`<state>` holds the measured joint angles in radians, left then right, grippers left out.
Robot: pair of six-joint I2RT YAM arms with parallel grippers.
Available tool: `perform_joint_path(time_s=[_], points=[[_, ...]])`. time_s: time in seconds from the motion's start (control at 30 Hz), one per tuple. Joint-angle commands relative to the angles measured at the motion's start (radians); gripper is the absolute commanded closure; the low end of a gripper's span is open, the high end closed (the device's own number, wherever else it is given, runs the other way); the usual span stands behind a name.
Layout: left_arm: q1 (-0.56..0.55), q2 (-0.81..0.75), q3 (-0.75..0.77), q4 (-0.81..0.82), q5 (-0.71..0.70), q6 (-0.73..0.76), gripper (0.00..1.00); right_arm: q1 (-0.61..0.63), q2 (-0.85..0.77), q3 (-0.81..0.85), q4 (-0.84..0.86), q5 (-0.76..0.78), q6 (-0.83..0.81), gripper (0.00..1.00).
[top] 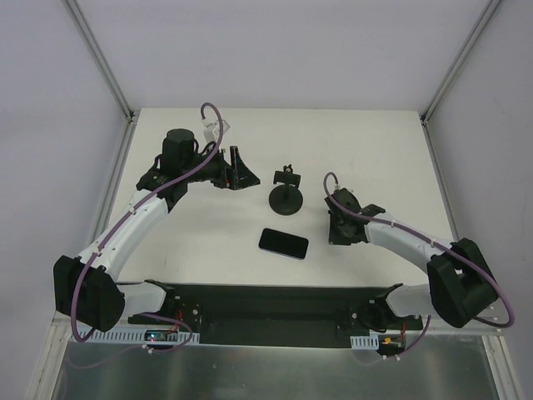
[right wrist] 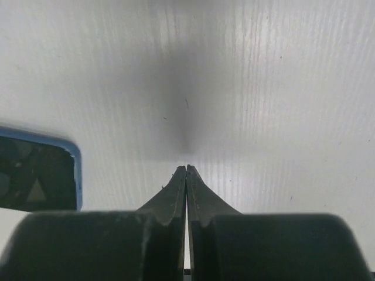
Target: Place the phone on the phone stand
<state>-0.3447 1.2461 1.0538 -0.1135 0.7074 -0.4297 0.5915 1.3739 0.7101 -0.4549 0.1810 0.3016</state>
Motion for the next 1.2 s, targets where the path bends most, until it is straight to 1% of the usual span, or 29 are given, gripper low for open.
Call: perform_joint_path(time_s=[0.0,0.07,0.1,0.13,0.17,0.2,0.23,0.27,0.3,0.33,0.37,0.4,0.47,0.5,0.57,0.6,0.7,0.73,0.83,0.9,1.0,1.03,1.1,1.13,1.17], points=[[-0.017,-0.010,-0.002,0.032,0.033,0.019,0.22,0.005,-0.094,0.050,0.050,0.014,-0.040,0.82],[-0.017,-0.016,0.000,0.032,0.033,0.020,0.21,0.024,-0.104,0.080,0.003,-0.008,-0.079,0.60],[-0.017,-0.016,-0.002,0.032,0.032,0.022,0.21,0.028,-0.107,0.089,-0.010,-0.037,-0.147,0.42],[-0.017,-0.020,-0.003,0.031,0.029,0.031,0.21,0.028,-0.107,0.100,0.005,-0.102,-0.204,0.31],[-0.017,-0.025,-0.003,0.032,0.020,0.035,0.21,0.031,-0.098,0.107,0.010,-0.238,-0.258,0.21],[-0.017,-0.028,-0.003,0.032,0.015,0.039,0.21,0.036,-0.090,0.126,-0.013,-0.254,-0.295,0.12],[-0.017,-0.040,-0.003,0.032,0.017,0.042,0.20,0.057,-0.085,0.146,-0.019,-0.258,-0.376,0.08],[-0.016,-0.048,-0.002,0.032,0.020,0.043,0.20,0.070,-0.082,0.147,-0.018,-0.274,-0.412,0.05],[-0.016,-0.057,-0.003,0.032,0.015,0.048,0.20,0.088,-0.088,0.134,0.043,-0.297,-0.441,0.01],[-0.017,-0.080,-0.006,0.034,0.006,0.049,0.19,0.094,-0.104,0.093,0.086,-0.328,-0.481,0.00],[-0.016,-0.095,-0.012,0.041,-0.005,0.052,0.18,0.100,-0.107,0.074,0.135,-0.401,-0.493,0.03],[-0.017,-0.112,-0.030,0.058,-0.037,0.060,0.18,0.114,-0.107,0.057,0.227,-0.416,-0.498,0.03],[-0.017,-0.158,-0.049,0.078,-0.063,0.063,0.15,0.116,-0.079,0.023,0.310,-0.431,-0.478,0.03],[-0.016,-0.169,-0.061,0.093,-0.072,0.065,0.14,0.116,-0.061,0.019,0.381,-0.428,-0.467,0.03],[-0.017,-0.189,-0.072,0.106,-0.077,0.066,0.14,0.116,-0.004,0.019,0.442,-0.452,-0.450,0.04],[-0.017,-0.192,-0.080,0.110,-0.078,0.071,0.14,0.117,0.016,0.014,0.500,-0.457,-0.446,0.03],[-0.017,-0.197,-0.087,0.110,-0.108,0.078,0.14,0.117,0.094,0.038,0.532,-0.463,-0.440,0.03],[-0.016,-0.195,-0.086,0.110,-0.108,0.078,0.14,0.116,0.131,0.045,0.532,-0.492,-0.441,0.04],[-0.016,-0.188,-0.084,0.112,-0.092,0.071,0.14,0.134,0.166,0.034,0.532,-0.505,-0.429,0.04],[-0.016,-0.185,-0.080,0.110,-0.091,0.071,0.14,0.178,0.160,0.013,0.516,-0.462,-0.433,0.03],[-0.016,-0.183,-0.080,0.110,-0.083,0.068,0.14,0.249,0.104,-0.058,0.528,-0.388,-0.426,0.04],[-0.016,-0.182,-0.077,0.110,-0.080,0.068,0.14,0.261,0.070,-0.096,0.530,-0.335,-0.406,0.04],[-0.016,-0.183,-0.081,0.112,-0.086,0.069,0.14,0.300,0.036,-0.129,0.550,-0.302,-0.389,0.03],[-0.016,-0.183,-0.081,0.110,-0.089,0.071,0.14,0.315,0.004,-0.145,0.556,-0.238,-0.377,0.03],[-0.014,-0.183,-0.078,0.110,-0.086,0.071,0.14,0.332,-0.007,-0.170,0.561,-0.212,-0.375,0.03]])
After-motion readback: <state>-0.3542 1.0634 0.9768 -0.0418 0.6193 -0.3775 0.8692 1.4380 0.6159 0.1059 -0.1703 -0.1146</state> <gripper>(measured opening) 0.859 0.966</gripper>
